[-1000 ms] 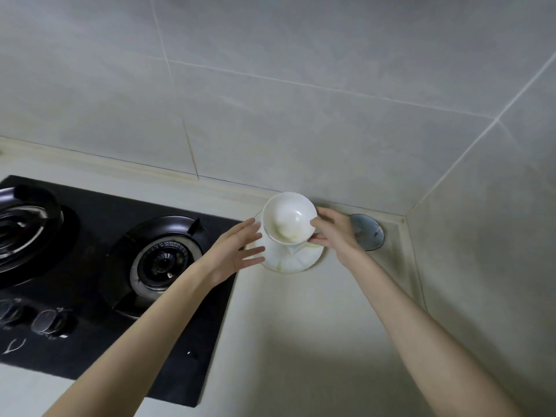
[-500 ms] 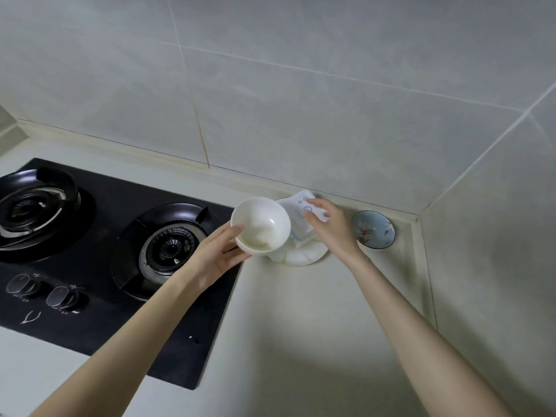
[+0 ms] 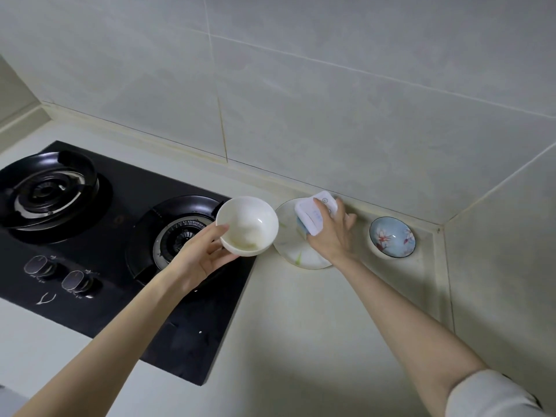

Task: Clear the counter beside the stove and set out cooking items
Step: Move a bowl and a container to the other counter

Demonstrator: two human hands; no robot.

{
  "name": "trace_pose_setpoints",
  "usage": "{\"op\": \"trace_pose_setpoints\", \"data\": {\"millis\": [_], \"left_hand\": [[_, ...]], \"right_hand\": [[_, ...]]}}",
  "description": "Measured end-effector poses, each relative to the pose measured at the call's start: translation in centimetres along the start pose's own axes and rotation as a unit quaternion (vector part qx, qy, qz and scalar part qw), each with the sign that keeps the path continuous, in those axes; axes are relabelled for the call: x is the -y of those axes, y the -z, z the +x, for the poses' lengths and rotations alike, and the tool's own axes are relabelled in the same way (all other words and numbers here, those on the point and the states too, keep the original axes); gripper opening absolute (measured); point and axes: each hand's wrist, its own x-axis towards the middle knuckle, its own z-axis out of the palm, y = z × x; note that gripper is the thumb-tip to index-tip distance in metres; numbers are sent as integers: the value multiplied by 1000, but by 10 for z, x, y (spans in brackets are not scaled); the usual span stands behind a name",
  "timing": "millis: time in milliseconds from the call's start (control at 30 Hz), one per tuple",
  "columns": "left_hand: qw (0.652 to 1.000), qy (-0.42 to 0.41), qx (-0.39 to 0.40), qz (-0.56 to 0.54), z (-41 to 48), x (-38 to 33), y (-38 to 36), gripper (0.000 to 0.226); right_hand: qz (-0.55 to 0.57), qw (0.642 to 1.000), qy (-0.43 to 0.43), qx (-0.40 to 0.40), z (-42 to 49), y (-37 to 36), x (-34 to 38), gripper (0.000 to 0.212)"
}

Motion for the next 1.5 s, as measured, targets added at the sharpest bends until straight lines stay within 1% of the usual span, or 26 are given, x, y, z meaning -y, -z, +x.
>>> {"op": "trace_pose_setpoints", "data": {"millis": [200, 333, 400, 533, 633, 700, 767, 867, 967, 1000, 1067, 1133, 1167, 1267, 1367, 1433, 1500], "left_hand": [[1000, 5, -10, -1, -10, -1, -3, 23], [1000, 6, -10, -17, -26, -4, -1, 31], [999, 3, -12, -36, -37, -5, 2, 35], [997, -14, -25, -66, -63, -8, 11, 35], [995, -43, -37, -83, -90, -9, 23, 38], [993, -66, -49, -89, -112, -9, 37, 44], [989, -85, -63, -99, -137, -8, 52, 45], [982, -110, -94, -119, -174, -6, 73, 38], [972, -138, -142, -126, -217, 2, 101, 30], [967, -153, -161, -125, -238, 5, 116, 32], [963, -161, -175, -127, -261, 9, 132, 42], [949, -188, -200, -157, -293, 15, 159, 51], [942, -196, -213, -170, -306, 18, 170, 50], [925, -214, -248, -194, -343, 25, 203, 38], [899, -239, -280, -239, -396, 32, 246, 30], [879, -255, -300, -270, -433, 38, 280, 33], [861, -266, -323, -289, -474, 44, 312, 41]], "right_hand": [[12, 1000, 9, -13, -8, 1, 1, 73], [24, 998, 36, -44, -16, 15, 15, 70], [38, 996, 60, -60, -23, 27, 25, 71], [71, 986, 123, -92, -39, 55, 49, 71], [74, 973, 182, -118, -57, 71, 72, 69], [90, 961, 226, -129, -72, 75, 89, 68], [104, 951, 263, -120, -88, 78, 106, 68], [108, 940, 307, -106, -111, 79, 131, 67], [106, 922, 360, -92, -138, 74, 161, 68], [107, 913, 383, -86, -152, 69, 177, 68], [103, 907, 401, -78, -168, 64, 195, 69], [107, 889, 439, -68, -196, 56, 224, 69], [111, 881, 456, -62, -207, 52, 237, 69], [123, 859, 496, -36, -241, 38, 275, 68], [136, 836, 531, -2, -286, 18, 327, 67], [140, 821, 554, 16, -322, 4, 363, 67], [146, 809, 568, 37, -361, -11, 400, 66]]}}
